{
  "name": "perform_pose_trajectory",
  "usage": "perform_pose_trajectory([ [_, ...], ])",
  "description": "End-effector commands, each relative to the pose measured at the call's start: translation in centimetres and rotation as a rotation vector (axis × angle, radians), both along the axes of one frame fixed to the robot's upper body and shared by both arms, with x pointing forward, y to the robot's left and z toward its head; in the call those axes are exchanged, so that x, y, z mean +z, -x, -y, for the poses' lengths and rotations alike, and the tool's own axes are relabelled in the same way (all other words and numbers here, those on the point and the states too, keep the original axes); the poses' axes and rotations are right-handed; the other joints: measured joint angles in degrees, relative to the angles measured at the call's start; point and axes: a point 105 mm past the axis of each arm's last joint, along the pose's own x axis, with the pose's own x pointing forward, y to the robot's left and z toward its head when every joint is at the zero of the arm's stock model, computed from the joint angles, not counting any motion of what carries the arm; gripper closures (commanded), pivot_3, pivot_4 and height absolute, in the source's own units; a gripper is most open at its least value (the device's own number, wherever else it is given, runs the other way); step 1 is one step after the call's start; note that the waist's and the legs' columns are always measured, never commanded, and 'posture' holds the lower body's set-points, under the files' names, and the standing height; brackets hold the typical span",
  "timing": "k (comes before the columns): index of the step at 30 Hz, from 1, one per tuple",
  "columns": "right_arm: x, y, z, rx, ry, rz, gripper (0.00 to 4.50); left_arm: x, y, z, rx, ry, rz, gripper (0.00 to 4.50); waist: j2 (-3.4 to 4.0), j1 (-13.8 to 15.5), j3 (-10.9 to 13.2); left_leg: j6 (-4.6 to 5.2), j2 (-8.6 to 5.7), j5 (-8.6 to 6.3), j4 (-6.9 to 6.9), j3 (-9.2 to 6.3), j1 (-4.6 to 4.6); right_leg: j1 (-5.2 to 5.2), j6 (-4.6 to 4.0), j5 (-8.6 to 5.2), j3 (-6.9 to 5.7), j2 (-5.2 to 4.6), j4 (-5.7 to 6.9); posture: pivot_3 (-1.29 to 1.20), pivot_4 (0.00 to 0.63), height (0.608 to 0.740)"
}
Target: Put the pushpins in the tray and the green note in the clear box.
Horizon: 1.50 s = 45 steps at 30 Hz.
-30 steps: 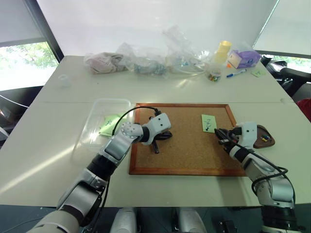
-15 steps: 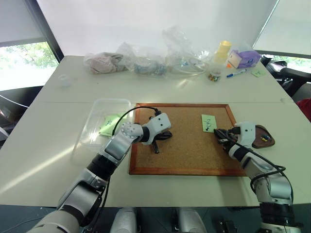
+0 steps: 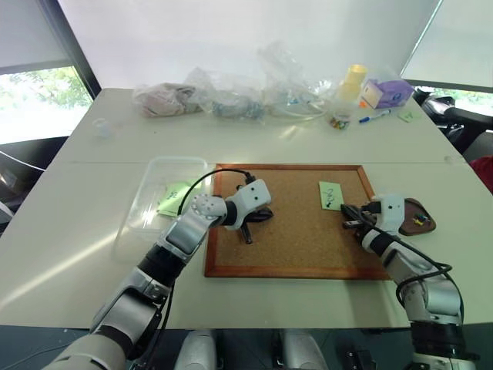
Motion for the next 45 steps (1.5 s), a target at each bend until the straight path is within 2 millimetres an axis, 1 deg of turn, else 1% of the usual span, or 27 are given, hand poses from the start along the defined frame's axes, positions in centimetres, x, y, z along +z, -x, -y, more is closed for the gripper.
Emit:
perform_pose_trajectory([
  [1, 3.3, 0.4, 0.8, -0.046, 0.000, 0.163, 4.43, -2.1, -0.4, -1.5, 0.062, -0.099, -0.036, 4.50, 0.01, 0.07, 0.01, 0.01, 0.00, 0.00, 0.00, 0.00, -0.02, -0.01, 0.00, 0.00, 0.00, 0.00, 0.00, 0.00, 0.150, 0.737],
  [9, 4.4, 0.7, 1.6, -0.118, -0.057, 0.240, 4.43, -2.3, -0.4, -1.6, 0.060, -0.111, -0.038, 4.50, 0.01, -0.18, 0.01, 0.02, 0.00, -0.01, 0.00, 0.00, 0.00, 0.00, 0.00, 0.00, 0.00, 0.00, -0.01, 0.00, 0.150, 0.737],
  [12, 4.8, 1.1, 2.8, -0.177, -0.089, 0.262, 4.43, -2.3, -0.3, -1.5, 0.058, -0.110, -0.037, 4.50, 0.01, -0.19, 0.01, 0.02, 0.01, -0.01, 0.00, 0.01, 0.00, 0.00, 0.00, 0.00, 0.00, 0.00, -0.01, 0.00, 0.150, 0.737],
  [13, 5.0, 1.2, 3.4, -0.201, -0.090, 0.269, 4.43, -2.3, -0.3, -1.5, 0.057, -0.110, -0.037, 4.50, 0.01, -0.20, 0.01, 0.02, 0.01, -0.01, 0.00, 0.00, 0.00, 0.01, 0.00, 0.00, 0.00, -0.01, -0.01, 0.00, 0.150, 0.737],
  [14, 5.2, 1.4, 4.7, -0.255, -0.071, 0.272, 4.43, -2.3, -0.3, -1.5, 0.057, -0.108, -0.036, 4.50, 0.01, -0.19, 0.01, 0.02, 0.01, -0.01, 0.00, 0.01, 0.00, 0.01, 0.00, 0.00, 0.00, -0.02, -0.01, 0.00, 0.150, 0.737],
  [15, 5.3, 1.6, 5.7, -0.292, -0.057, 0.273, 4.43, -2.2, -0.3, -1.5, 0.057, -0.107, -0.035, 4.50, 0.02, -0.17, 0.01, 0.02, 0.01, -0.01, 0.00, 0.01, 0.00, 0.01, 0.00, 0.00, 0.00, -0.02, -0.01, 0.00, 0.150, 0.737],
  [18, 4.0, 2.5, 10.1, -0.452, 0.041, 0.173, 4.43, -2.2, -0.3, -1.5, 0.053, -0.104, -0.035, 4.50, 0.01, -0.17, 0.01, 0.02, 0.01, -0.01, 0.00, 0.01, 0.00, 0.01, -0.01, 0.00, 0.00, -0.03, -0.01, 0.00, 0.150, 0.737],
  [19, 3.7, 2.7, 10.9, -0.481, 0.063, 0.146, 4.43, -2.2, -0.2, -1.5, 0.051, -0.103, -0.035, 4.50, 0.01, -0.20, 0.01, 0.02, 0.00, -0.01, 0.00, 0.01, 0.00, 0.01, -0.01, -0.01, 0.00, -0.05, -0.02, 0.00, 0.150, 0.737],
  [21, 2.9, 2.8, 11.7, -0.499, 0.086, 0.099, 4.43, -2.2, -0.2, -1.4, 0.049, -0.102, -0.036, 4.50, 0.01, -0.35, 0.01, 0.02, 0.00, -0.02, -0.01, 0.01, 0.00, 0.00, -0.01, -0.01, 0.00, -0.05, -0.03, 0.00, 0.150, 0.737],
  [26, 1.6, 2.3, 12.5, -0.487, 0.098, 0.032, 4.43, -2.2, -0.2, -1.2, 0.044, -0.099, -0.035, 4.50, 0.04, -0.38, -0.01, 0.02, 0.01, -0.01, -0.03, 0.01, 0.04, 0.00, -0.01, -0.01, 0.02, -0.03, -0.02, 0.00, 0.150, 0.737],
  [32, 1.2, 1.7, 12.2, -0.448, 0.094, 0.019, 4.43, -2.3, -0.2, -1.3, 0.048, -0.100, -0.039, 4.50, 0.04, -0.30, 0.00, 0.03, 0.00, -0.02, -0.02, 0.01, 0.02, 0.01, -0.01, -0.01, 0.03, -0.03, -0.04, 0.00, 0.150, 0.737],
  [35, 1.0, 1.6, 12.3, -0.445, 0.094, 0.014, 3.53, -2.3, -0.1, -1.4, 0.049, -0.101, -0.040, 4.50, 0.03, -0.31, 0.00, 0.03, -0.01, -0.02, -0.02, 0.01, 0.02, 0.01, -0.01, -0.01, 0.02, -0.03, -0.04, 0.00, 0.150, 0.737],
  [40, 1.3, 1.8, 12.3, -0.460, 0.104, 0.026, 1.01, -2.3, -0.2, -1.5, 0.053, -0.102, -0.040, 4.50, 0.03, -0.32, 0.00, 0.03, 0.00, -0.02, -0.02, 0.01, 0.02, 0.01, -0.01, -0.01, 0.02, -0.03, -0.04, 0.00, 0.150, 0.737],
  [41, 1.5, 1.8, 12.4, -0.467, 0.110, 0.039, 0.42, -2.3, -0.2, -1.4, 0.052, -0.102, -0.040, 4.50, 0.03, -0.32, 0.00, 0.03, 0.00, -0.02, -0.02, 0.01, 0.02, 0.01, -0.01, -0.01, 0.02, -0.03, -0.04, 0.00, 0.150, 0.737],
  [42, 1.7, 1.8, 12.4, -0.473, 0.116, 0.051, 0.07, -2.3, -0.2, -1.4, 0.052, -0.101, -0.040, 4.50, 0.03, -0.30, 0.00, 0.03, 0.00, -0.02, -0.02, 0.01, 0.02, 0.01, -0.01, -0.01, 0.03, -0.03, -0.04, 0.00, 0.150, 0.737],
  [45, 2.2, 1.9, 12.3, -0.478, 0.132, 0.083, 0.07, -2.3, -0.2, -1.4, 0.051, -0.099, -0.040, 4.50, 0.03, -0.32, 0.00, 0.03, 0.00, -0.02, -0.02, 0.01, 0.02, 0.01, -0.01, -0.01, 0.02, -0.03, -0.04, 0.00, 0.150, 0.737],
])
